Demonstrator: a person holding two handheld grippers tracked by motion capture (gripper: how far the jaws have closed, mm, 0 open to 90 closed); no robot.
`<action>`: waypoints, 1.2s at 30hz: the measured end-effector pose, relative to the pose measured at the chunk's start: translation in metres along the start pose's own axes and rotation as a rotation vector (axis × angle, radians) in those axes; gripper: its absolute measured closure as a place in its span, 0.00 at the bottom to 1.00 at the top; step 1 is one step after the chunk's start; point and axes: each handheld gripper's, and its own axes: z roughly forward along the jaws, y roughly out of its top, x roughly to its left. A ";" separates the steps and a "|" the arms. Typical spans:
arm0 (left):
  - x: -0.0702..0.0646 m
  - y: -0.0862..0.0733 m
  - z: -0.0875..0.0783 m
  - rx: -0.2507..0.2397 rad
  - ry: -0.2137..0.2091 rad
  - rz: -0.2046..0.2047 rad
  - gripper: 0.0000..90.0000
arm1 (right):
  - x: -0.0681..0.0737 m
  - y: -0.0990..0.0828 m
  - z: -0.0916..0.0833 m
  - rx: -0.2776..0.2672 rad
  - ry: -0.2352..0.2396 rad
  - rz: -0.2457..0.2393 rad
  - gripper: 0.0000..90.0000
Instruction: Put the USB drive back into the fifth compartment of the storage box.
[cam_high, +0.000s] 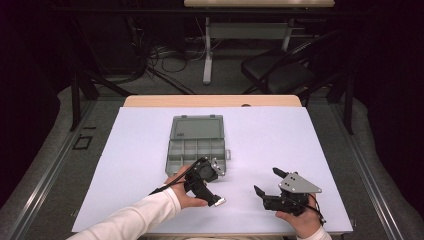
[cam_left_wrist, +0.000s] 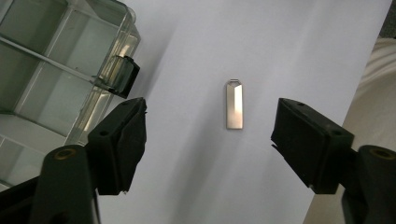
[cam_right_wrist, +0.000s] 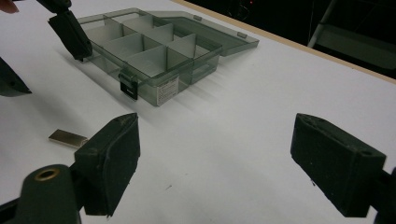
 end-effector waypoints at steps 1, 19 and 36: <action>-0.001 0.001 0.001 0.003 -0.002 0.003 0.32 | 0.000 0.000 0.000 0.000 0.000 0.000 0.17; -0.007 0.006 0.010 0.034 0.006 0.017 0.51 | 0.000 0.000 0.000 -0.001 0.001 -0.001 0.17; -0.011 0.005 0.021 0.028 -0.015 -0.017 0.56 | 0.001 0.000 0.000 0.005 0.009 -0.003 0.18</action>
